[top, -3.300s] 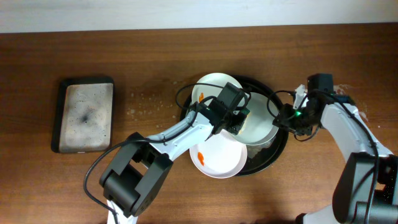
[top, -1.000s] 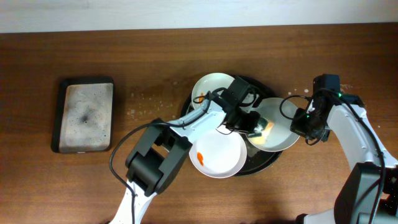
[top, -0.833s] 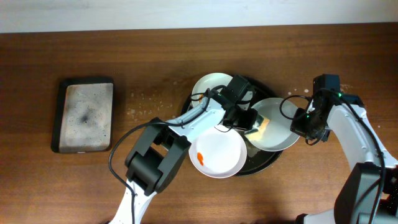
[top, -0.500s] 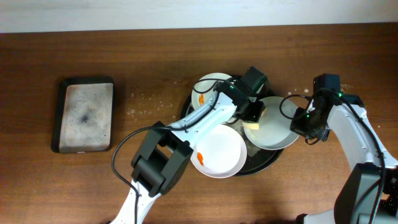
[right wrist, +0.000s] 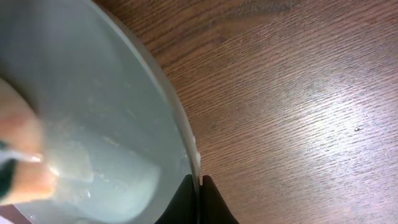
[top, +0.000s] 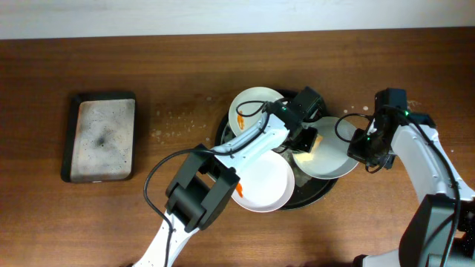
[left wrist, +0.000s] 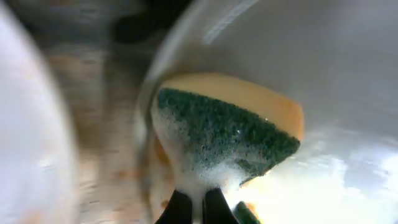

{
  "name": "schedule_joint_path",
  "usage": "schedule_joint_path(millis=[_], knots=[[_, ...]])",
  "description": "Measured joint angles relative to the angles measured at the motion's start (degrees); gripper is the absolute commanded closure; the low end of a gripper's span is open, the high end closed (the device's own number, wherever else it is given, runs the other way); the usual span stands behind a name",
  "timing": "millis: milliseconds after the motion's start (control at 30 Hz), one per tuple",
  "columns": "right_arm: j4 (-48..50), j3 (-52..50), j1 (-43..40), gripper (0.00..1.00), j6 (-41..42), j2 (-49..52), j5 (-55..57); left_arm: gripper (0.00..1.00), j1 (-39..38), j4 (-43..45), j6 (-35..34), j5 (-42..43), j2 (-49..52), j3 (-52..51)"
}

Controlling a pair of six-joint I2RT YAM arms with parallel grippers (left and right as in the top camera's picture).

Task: Clean dirty plates on tray and stack at the side
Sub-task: 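Scrub the plate held by the right gripper with the sponge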

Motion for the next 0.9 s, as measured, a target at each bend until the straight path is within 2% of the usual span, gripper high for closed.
schedule_joint_path(millis=[167,400,667,733,900], knots=[[-0.02,0.24,0.0,0.96,0.02,-1.01,-0.31,1.0,-0.66,-3.19,0.0,-5.81,0.31,1.88],[-0.94,0.31,0.17,0.96,0.0,-6.03,-0.66,1.0,-0.66,-15.19,1.2,-9.79,2.82,14.8],[-3.67,0.33,0.66,0.96,-0.46,-9.73,5.31,0.99,1.77,-21.94,1.66,-7.63,2.8,21.38],[-4.13,0.76,3.19,0.96,-0.48,-10.36,8.79,0.98,3.76,-23.17,3.13,-5.64,2.47,21.44],[-4.79,1.07,15.98,0.96,-0.55,-10.64,21.68,0.98,10.29,-24.76,7.63,3.15,-0.09,21.46]])
